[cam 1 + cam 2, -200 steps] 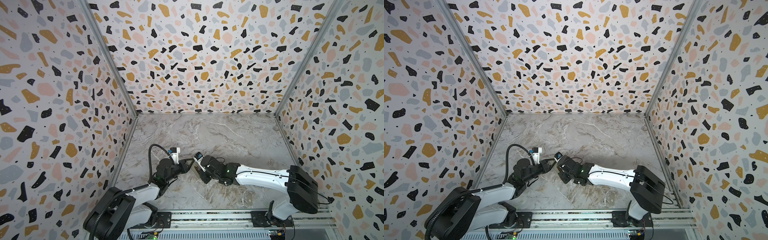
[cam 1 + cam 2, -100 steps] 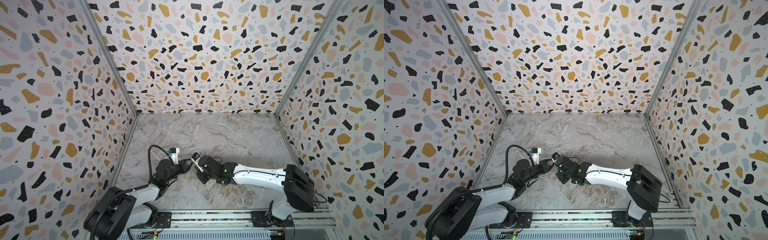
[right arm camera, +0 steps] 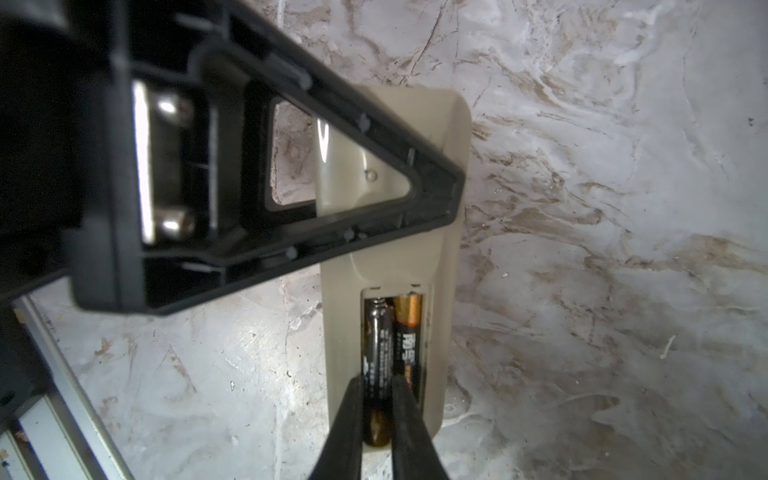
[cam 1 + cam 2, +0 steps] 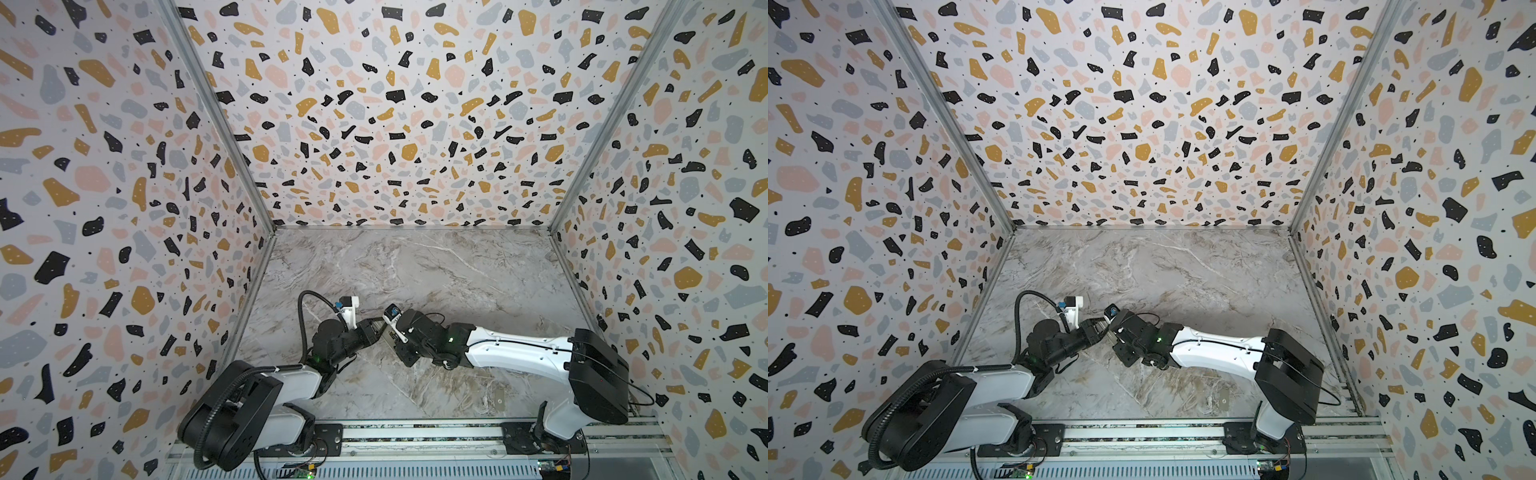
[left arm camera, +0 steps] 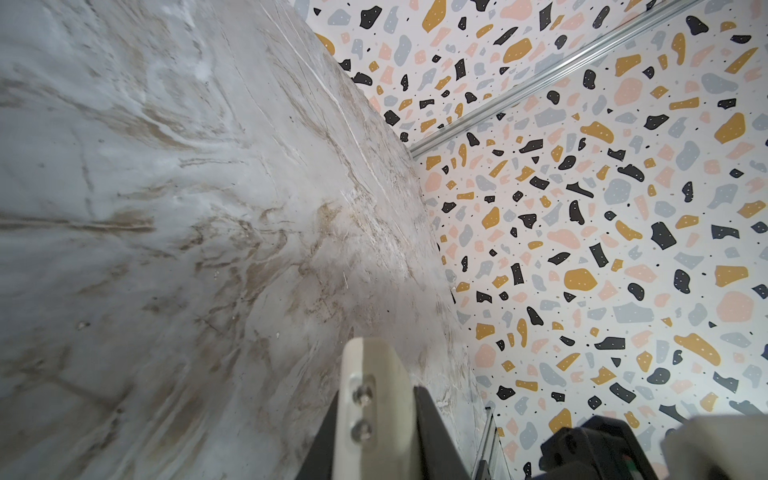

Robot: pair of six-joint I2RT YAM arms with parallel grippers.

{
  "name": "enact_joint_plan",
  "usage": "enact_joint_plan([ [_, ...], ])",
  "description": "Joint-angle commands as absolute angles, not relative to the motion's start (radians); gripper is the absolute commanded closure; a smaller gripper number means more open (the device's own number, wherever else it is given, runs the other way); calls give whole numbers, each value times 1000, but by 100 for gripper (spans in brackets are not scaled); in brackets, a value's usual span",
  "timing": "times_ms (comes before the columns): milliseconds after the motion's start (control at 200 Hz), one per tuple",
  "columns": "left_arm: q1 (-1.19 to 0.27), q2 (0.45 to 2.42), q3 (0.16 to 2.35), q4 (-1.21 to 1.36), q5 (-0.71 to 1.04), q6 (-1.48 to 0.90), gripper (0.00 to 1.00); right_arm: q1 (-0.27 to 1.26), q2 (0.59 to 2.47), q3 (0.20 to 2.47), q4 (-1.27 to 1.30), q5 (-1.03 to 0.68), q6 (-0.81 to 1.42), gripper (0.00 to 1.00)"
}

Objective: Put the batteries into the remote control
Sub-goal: 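Lower the battery into the compartment beside the seated one with the right gripper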

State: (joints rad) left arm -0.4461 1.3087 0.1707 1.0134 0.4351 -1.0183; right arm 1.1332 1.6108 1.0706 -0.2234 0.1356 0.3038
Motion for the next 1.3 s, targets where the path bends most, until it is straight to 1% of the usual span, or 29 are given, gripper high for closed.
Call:
enact_joint_plan([
  [0,-452,1302,182,1153,496,-1055,100,1140,1581,1097,-241,152,293,84],
  [561,-450,1353,184,1292,532,-1157,100,1142,1543,1111,-283,182,278,79],
  [771,-451,1363,179,1298,536,-1157,100,1144,1521,1112,-296,195,274,76],
  [1096,-451,1381,186,1301,549,-1158,100,1159,1478,1115,-310,216,267,64],
  [1296,-450,1381,192,1295,570,-1155,100,1181,1442,1129,-334,243,267,61],
])
